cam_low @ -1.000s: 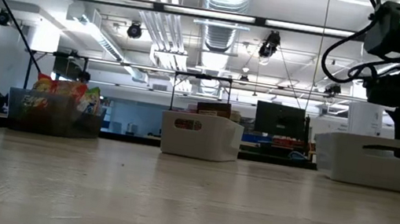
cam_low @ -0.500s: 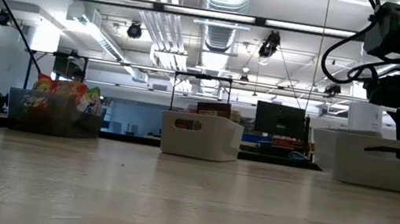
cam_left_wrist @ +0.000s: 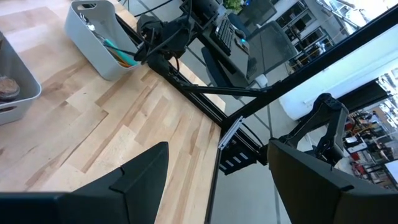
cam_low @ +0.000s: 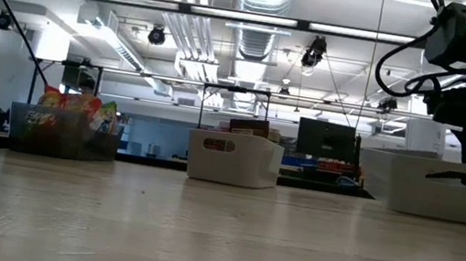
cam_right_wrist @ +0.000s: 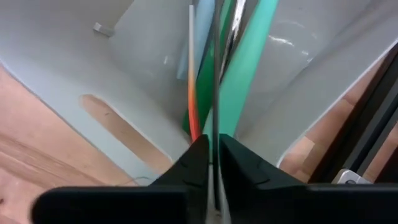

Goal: Pick & Place Food Item
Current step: Put the black spoon into the right gray bin

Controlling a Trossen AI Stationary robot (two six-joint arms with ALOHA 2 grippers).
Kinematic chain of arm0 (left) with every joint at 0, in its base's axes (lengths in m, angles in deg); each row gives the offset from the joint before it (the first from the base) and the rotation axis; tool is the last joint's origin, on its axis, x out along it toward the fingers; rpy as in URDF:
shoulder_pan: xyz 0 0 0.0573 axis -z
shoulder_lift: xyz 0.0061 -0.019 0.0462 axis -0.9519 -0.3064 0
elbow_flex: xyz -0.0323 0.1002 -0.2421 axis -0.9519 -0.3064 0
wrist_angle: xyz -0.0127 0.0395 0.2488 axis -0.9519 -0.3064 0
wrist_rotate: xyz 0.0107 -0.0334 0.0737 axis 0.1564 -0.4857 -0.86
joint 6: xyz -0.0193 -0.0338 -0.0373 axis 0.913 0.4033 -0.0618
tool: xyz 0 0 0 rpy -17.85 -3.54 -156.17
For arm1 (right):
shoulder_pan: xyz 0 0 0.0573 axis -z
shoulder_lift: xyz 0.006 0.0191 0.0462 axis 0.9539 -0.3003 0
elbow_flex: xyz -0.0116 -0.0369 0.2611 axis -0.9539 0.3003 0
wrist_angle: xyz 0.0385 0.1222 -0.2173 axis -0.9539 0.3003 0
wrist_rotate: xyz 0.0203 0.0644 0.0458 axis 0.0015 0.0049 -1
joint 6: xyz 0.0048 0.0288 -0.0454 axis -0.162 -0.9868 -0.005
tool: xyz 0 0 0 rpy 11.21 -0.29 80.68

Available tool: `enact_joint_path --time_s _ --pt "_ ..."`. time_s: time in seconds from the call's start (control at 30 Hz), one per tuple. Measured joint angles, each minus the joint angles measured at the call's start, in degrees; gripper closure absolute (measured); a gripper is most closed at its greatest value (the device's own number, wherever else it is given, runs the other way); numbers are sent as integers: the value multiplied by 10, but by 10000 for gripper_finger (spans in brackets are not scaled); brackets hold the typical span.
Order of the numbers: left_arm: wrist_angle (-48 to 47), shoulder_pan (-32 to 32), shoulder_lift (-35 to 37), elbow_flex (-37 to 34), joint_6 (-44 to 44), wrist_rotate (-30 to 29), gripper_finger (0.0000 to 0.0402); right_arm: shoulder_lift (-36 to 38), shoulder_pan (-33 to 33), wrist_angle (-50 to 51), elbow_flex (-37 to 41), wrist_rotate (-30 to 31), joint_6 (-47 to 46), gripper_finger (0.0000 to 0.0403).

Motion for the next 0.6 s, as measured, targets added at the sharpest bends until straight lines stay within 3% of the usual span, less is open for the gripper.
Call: enact_joint_path --time_s 0.33,0.6 --pt "3 0 0 0 1 -8 123 0 0 0 1 4 -4 245" --pt "3 0 0 0 1 -8 123 0 0 -2 1 17 -1 199"
